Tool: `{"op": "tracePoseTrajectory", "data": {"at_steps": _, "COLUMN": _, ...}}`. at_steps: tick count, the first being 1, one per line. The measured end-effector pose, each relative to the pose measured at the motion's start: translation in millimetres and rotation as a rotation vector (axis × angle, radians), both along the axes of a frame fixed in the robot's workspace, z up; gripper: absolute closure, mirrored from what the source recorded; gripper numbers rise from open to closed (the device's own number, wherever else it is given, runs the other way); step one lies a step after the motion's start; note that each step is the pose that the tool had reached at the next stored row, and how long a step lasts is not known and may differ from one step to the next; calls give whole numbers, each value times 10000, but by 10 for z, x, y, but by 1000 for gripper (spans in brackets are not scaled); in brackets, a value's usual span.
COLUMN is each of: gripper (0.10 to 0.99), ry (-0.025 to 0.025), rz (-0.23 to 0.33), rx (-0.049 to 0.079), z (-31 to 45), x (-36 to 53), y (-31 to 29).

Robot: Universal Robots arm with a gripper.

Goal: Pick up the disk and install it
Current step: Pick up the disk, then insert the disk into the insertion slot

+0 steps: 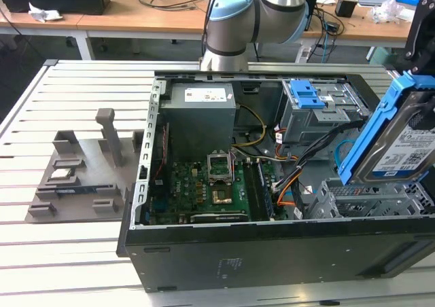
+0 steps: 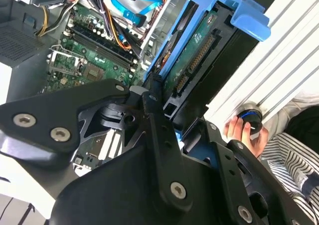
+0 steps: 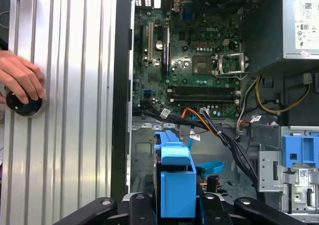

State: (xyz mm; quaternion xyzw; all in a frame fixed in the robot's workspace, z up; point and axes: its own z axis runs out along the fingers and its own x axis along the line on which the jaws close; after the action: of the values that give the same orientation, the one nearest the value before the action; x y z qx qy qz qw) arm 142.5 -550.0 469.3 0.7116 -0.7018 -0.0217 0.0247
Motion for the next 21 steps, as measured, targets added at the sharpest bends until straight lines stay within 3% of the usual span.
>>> {"op": "tracePoseTrajectory", "data": {"at_steps": 11, "gripper": 718, "ry": 0, "rz": 0, "rx": -1, "z": -34, "x": 1, "y": 11}}
{"op": "tracePoseTrajectory", "data": {"at_steps": 17, "gripper": 718, "ry": 0, "rz": -140, "rx": -2, "z": -119, "x": 6, "y": 15}}
{"op": "tracePoseTrajectory", "data": {"at_steps": 21, "gripper": 718, "ry": 0, "rz": -276, "rx": -5, "z": -166, "x": 9, "y": 55}}
